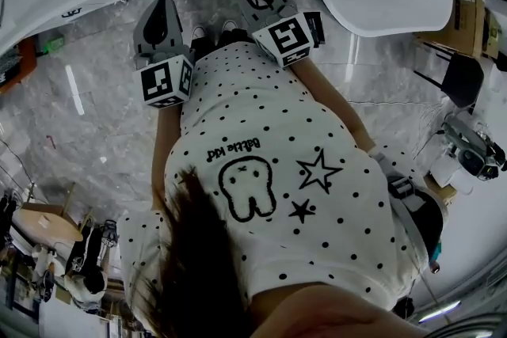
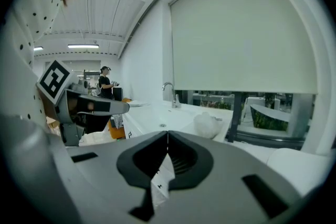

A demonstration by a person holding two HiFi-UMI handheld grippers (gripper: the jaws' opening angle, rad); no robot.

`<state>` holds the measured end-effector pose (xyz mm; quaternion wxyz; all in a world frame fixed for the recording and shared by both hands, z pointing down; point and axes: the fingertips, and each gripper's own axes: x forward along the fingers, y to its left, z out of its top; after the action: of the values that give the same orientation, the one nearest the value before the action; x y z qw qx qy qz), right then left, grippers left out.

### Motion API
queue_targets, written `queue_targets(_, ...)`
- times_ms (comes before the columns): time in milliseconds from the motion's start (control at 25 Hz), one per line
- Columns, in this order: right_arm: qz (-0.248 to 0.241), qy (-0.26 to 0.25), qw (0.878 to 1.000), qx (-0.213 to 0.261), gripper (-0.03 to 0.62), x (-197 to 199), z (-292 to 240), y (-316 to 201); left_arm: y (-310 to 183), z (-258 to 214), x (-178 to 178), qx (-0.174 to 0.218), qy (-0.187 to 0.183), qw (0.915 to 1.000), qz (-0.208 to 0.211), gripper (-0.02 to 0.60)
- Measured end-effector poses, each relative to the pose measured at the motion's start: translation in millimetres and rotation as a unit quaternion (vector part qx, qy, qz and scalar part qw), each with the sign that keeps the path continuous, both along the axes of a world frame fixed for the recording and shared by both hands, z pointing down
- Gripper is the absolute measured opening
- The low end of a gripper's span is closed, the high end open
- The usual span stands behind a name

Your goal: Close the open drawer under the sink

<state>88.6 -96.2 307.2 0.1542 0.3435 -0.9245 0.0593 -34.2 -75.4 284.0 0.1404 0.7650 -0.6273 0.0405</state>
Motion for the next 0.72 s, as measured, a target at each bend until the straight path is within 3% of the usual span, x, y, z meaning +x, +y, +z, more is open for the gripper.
queue_targets(200, -0.001, 0.000, 1.000, -0.003, 0.014, 2.1, 1.6, 9.9, 4.1, 1.3, 9.1, -0.003, -0.001, 0.9998, 0.019, 0.005)
queue_targets(720, -0.003, 0.000, 1.000, 0.003, 0.014, 18.0, 3.7, 21.3, 12.8, 3.5, 24.5, 0.004, 0.009, 0.9998, 0.019, 0.005)
